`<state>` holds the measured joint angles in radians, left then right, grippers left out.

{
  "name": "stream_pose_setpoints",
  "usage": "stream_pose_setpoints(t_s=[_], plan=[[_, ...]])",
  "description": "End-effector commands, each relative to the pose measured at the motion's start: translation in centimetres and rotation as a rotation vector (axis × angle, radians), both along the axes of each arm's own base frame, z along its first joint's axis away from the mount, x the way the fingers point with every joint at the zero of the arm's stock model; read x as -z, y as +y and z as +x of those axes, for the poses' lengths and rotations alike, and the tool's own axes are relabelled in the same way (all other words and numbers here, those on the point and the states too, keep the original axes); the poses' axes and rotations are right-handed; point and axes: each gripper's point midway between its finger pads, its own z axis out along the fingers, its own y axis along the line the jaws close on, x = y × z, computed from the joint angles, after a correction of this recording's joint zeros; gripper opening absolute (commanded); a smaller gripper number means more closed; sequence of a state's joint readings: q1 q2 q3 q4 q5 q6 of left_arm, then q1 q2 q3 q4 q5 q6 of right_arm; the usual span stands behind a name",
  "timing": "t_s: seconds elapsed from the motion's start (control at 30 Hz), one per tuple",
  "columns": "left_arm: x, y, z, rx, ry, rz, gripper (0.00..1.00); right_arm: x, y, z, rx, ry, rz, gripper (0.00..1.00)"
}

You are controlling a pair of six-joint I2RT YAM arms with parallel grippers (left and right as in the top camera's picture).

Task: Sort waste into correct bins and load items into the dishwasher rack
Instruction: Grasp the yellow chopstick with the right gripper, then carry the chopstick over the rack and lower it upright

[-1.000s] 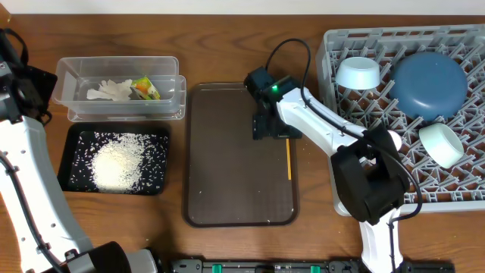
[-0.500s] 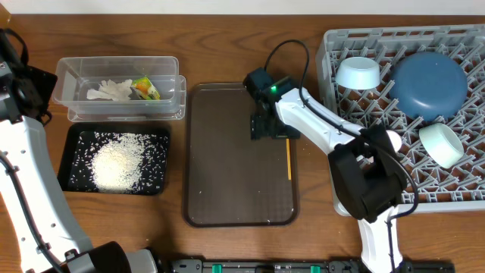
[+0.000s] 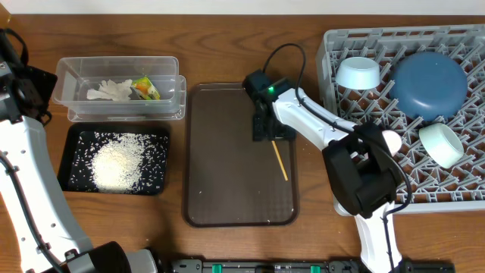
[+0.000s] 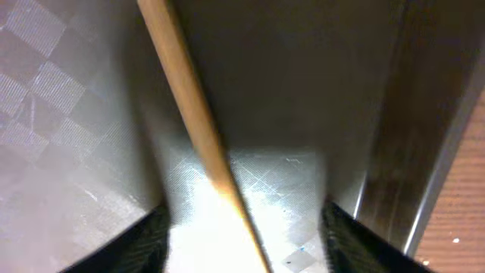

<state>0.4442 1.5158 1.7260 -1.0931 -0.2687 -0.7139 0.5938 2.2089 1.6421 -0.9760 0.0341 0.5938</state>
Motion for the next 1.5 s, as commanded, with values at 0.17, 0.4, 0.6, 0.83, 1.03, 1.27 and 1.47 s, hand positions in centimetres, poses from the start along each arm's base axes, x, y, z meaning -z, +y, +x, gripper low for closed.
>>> stream_pose_setpoints(t_s=[0.17, 0.4, 0.6, 0.83, 1.03, 1.27, 1.47], plan=[[0.0, 0.3, -0.2, -0.011, 0.007, 0.007, 0.95, 4.0, 0.8, -2.9, -0.028, 0.113, -0.034, 0.01], [0.0, 0.3, -0.2, -0.012, 0.007, 0.008, 0.95, -0.9, 0.3, -1.5, 0.002, 0.098, -0.018, 0.01], [0.0, 0.3, -0.2, -0.011, 0.007, 0.008, 0.95, -9.8, -3.2, 1.9, 0.001, -0.009, -0.006, 0.01], [0.0, 0.3, -0.2, -0.011, 0.007, 0.007, 0.95, -19.3, -9.4, 3.3, -0.083, -0.165, 0.036, 0.01], [0.0, 0.3, -0.2, -0.012, 0.007, 0.008, 0.95, -21.4, -14.1, 3.7, -0.069, -0.206, 0.022, 0.01], [0.0, 0.3, -0.2, -0.011, 0.007, 0.007, 0.95, -19.0, -18.5, 3.4, -0.015, -0.144, -0.075, 0.01], [0.0, 0.3, -0.2, -0.012, 0.007, 0.008, 0.95, -15.7, -19.7, 3.0, 0.014, -0.096, -0.086, 0.02]])
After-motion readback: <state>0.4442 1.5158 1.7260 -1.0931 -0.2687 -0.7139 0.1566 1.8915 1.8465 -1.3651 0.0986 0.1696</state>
